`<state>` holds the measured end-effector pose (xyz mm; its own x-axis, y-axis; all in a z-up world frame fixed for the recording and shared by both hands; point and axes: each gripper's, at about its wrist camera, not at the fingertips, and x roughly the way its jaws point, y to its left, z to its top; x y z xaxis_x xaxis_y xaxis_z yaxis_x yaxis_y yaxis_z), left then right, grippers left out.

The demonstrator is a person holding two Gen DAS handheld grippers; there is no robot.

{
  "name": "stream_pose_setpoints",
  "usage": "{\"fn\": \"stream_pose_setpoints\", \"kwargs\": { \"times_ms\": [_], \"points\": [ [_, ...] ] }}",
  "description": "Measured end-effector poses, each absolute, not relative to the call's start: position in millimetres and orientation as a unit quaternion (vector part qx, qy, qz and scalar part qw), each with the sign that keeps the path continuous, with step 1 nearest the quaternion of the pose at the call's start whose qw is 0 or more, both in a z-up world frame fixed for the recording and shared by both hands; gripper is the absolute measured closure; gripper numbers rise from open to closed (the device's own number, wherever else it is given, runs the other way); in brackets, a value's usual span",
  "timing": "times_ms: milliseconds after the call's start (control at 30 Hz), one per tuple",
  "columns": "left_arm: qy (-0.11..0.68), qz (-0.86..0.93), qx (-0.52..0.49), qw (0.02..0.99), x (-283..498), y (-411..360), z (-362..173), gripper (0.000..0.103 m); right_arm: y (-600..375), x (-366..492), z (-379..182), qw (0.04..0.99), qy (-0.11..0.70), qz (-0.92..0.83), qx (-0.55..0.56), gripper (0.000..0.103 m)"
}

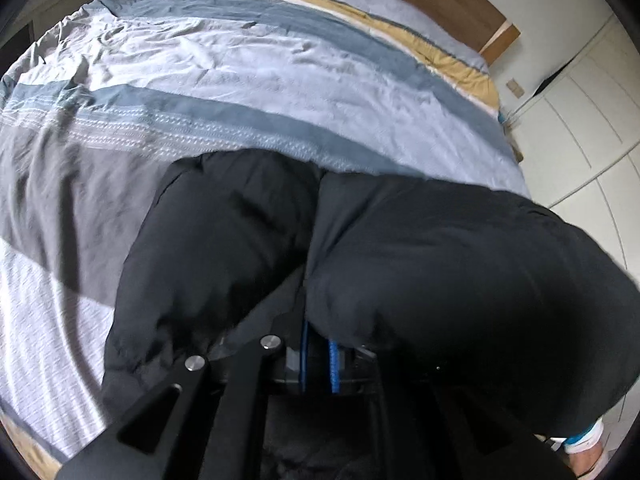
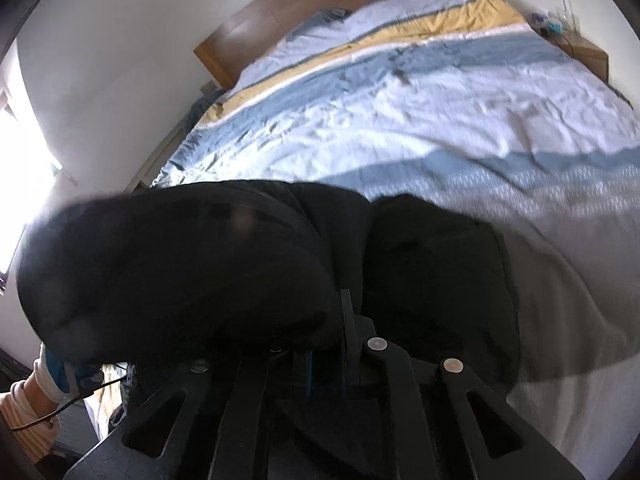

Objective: Fold large clothes
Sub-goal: 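Lift the hem and fold it over toward the hood with both grippers, then open both grippers and press the folded coat flat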

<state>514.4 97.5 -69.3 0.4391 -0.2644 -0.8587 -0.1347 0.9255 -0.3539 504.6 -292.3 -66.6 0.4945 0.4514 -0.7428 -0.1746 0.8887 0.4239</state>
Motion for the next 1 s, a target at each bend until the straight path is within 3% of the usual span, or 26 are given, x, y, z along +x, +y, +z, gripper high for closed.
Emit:
{"fn": "stream_pose_setpoints", "kwargs": {
  "times_ms": [333, 433, 500, 733, 1000],
  "points": [
    [0.522, -0.016, -0.199, 0.829, 466.0, 131.7, -40.7, 0.093, -326.3, 467.3, -37.4, 0.859, 0.463, 0.154, 0.154, 0.087],
    [0.512, -0.021, -0.196, 0.836, 465.3, 132.8, -21.9, 0.077, -323.6, 465.9, -18.2, 0.865, 0.456, 0.154, 0.142, 0.076],
    [0.501, -0.027, -0.192, 0.843, 469.5, 127.1, -7.8, 0.055, -314.4, 471.3, -5.9, 0.868, 0.451, 0.160, 0.131, 0.071],
    [0.488, -0.075, -0.170, 0.853, 500.8, 78.9, 16.1, 0.053, -259.7, 502.8, 16.0, 0.874, 0.435, 0.202, 0.082, 0.062],
    [0.507, -0.103, -0.121, 0.847, 520.3, 18.5, -21.4, 0.053, -213.3, 518.6, -15.5, 0.862, 0.454, 0.224, 0.027, 0.055]
  ]
}}
